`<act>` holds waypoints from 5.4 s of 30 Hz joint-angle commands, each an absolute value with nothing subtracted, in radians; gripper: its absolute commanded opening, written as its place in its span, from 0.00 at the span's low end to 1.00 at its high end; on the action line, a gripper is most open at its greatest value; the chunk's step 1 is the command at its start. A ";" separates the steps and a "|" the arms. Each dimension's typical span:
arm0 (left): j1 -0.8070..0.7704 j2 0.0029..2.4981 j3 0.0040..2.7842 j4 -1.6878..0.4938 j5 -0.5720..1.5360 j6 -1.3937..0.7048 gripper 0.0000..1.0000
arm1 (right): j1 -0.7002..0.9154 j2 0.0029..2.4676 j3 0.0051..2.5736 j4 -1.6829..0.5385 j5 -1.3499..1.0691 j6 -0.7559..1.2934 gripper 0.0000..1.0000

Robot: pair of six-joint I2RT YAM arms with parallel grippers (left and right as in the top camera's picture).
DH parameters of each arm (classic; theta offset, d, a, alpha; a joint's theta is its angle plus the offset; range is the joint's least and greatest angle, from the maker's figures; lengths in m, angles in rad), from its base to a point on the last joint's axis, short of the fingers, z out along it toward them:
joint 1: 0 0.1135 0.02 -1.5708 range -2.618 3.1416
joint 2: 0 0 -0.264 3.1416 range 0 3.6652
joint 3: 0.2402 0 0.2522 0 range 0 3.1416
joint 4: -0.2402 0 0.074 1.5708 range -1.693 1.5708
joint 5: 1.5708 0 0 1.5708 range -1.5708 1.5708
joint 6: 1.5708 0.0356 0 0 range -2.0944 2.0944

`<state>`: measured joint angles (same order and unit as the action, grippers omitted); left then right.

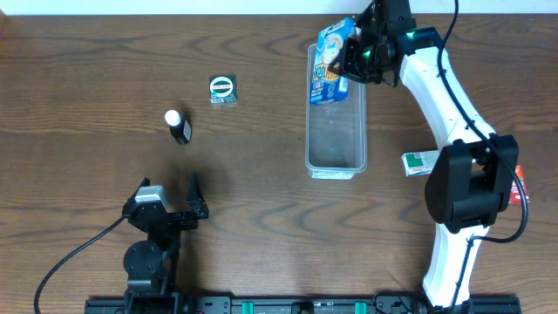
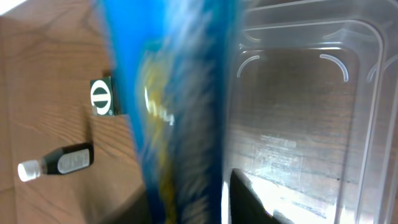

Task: Pack container
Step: 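Carry the blue box left and lower it into the clear container, then open the right gripper and withdraw it to the right, then lower the right gripper onto the white-green sachet and grasp it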

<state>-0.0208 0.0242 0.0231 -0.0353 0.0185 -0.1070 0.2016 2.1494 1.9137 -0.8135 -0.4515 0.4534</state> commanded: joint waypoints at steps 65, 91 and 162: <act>-0.024 0.017 0.004 -0.074 -0.008 -0.101 0.98 | 0.155 1.837 2.180 -1.435 0.231 0.351 0.99; -0.024 0.017 0.004 -0.073 -0.007 -0.101 0.98 | -0.037 1.836 1.918 -1.697 0.155 1.276 0.99; -0.024 0.017 0.004 -0.074 -0.007 -0.101 0.98 | -0.091 1.837 1.162 -0.851 0.079 1.392 0.99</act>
<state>-0.0208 0.0238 0.0231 -0.0353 0.0185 -0.1070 -0.0994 1.8389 1.1683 -0.8513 0.0414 1.3487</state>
